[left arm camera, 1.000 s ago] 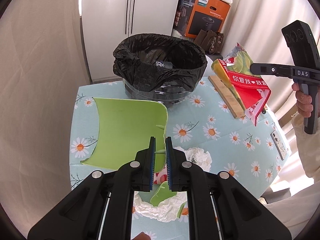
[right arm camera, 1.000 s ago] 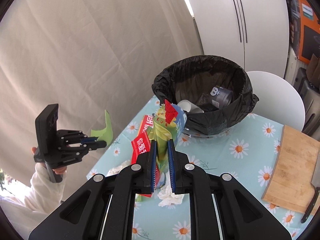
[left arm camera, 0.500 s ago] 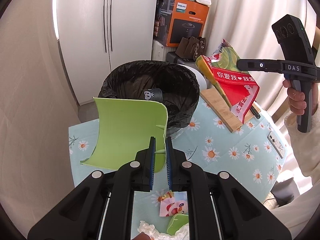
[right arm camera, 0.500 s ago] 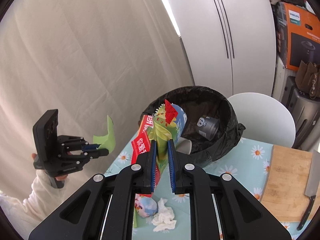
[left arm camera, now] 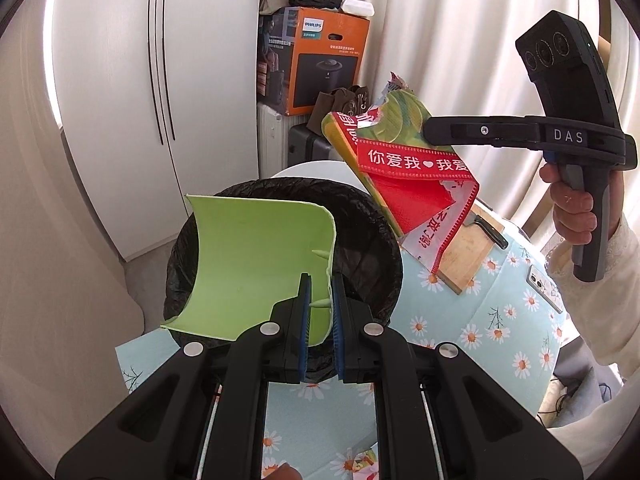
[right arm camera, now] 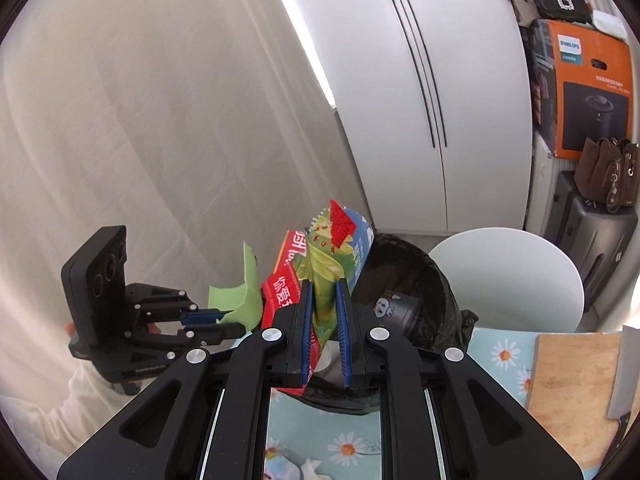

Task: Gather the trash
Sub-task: 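Carry the red wrapper over the bin and open the right tool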

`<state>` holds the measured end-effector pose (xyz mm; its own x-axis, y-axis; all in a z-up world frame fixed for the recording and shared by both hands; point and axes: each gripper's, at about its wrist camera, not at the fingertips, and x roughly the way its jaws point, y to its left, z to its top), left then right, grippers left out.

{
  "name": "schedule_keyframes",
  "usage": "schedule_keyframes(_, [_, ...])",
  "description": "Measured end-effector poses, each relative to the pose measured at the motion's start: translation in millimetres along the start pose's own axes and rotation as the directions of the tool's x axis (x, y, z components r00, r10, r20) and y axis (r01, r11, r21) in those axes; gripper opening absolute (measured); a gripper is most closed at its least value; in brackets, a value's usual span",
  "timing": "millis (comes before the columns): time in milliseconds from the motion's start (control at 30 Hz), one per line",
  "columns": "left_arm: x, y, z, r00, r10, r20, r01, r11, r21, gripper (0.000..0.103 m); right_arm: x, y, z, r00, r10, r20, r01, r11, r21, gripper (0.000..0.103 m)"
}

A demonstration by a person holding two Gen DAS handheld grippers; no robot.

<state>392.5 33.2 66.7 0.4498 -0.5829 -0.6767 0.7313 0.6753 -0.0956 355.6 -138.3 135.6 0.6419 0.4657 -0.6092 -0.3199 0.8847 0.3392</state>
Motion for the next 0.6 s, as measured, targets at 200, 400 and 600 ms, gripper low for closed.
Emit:
schedule_keyframes(200, [6, 9, 13, 0.997, -0.024, 0.071, 0.026, 0.999, -0.024, 0.095, 7, 2, 6, 0.997, -0.051, 0.061, 0.052, 0.999, -0.015, 0.037])
schedule_keyframes(400, [-8, 11, 2, 0.994, 0.004, 0.112, 0.001, 0.999, -0.052, 0.097, -5, -2, -1, 0.990, -0.108, 0.090, 0.111, 0.993, -0.029, 0.076])
schedule_keyframes(600, [-19, 8, -13, 0.995, 0.062, 0.082, -0.054, 0.994, -0.093, 0.097, -12, 2, -16, 0.989, -0.137, 0.058, 0.141, 0.988, -0.067, 0.085])
